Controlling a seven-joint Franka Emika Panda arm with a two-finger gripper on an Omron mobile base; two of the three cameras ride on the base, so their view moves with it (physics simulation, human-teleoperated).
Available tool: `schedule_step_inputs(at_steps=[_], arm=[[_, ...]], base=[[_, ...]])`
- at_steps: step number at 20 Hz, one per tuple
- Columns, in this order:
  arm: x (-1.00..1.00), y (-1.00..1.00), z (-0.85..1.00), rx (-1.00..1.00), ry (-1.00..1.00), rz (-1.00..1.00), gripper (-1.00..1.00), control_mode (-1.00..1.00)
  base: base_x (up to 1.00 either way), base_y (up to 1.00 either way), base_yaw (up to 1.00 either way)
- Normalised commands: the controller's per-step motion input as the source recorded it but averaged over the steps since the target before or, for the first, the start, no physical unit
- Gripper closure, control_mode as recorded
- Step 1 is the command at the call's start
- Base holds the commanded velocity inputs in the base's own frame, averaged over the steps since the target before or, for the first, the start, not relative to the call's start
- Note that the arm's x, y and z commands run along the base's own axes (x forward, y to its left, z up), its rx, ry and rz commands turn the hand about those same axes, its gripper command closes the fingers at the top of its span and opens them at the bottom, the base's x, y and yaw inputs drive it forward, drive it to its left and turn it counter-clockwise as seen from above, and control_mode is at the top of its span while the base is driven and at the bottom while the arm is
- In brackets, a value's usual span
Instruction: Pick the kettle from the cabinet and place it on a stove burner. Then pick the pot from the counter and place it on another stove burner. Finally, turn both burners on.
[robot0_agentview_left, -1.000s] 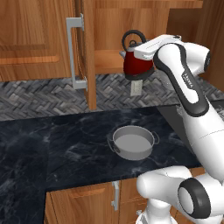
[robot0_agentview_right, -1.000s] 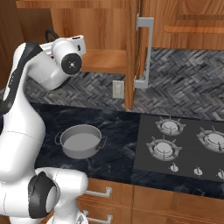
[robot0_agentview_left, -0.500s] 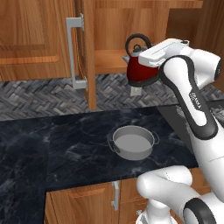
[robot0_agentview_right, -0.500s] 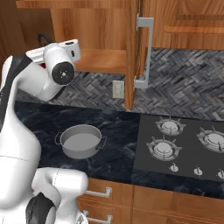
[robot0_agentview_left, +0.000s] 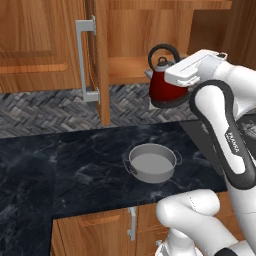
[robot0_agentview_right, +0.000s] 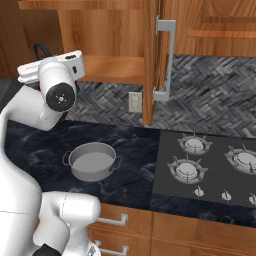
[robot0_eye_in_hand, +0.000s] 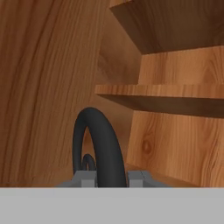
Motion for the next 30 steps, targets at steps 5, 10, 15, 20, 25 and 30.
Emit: schedule_step_inputs(at_steps=[5, 10, 15, 20, 25, 30], arm=[[-0.01, 0.01, 0.00, 0.00, 0.00, 0.00, 1.00, -1.00], [-0.05, 0.00, 0.00, 0.00, -0.04, 0.00, 1.00, 1.00], [0.00, 0.00, 0.00, 0.00, 0.00, 0.00, 1.00, 1.00], [0.00, 0.00, 0.00, 0.00, 0.00, 0.00, 1.00, 1.00], [0.00, 0.00, 0.00, 0.00, 0.00, 0.00, 1.00, 1.00], [0.00, 0.00, 0.00, 0.00, 0.00, 0.00, 1.00, 1.00]], base=[[0.00, 0.00, 0.00], [-0.12, 0.00, 0.00], [-0.39, -0.12, -0.04], [-0.33, -0.08, -0.04], [-0.43, -0.21, -0.07], [-0.61, -0.28, -0.10]])
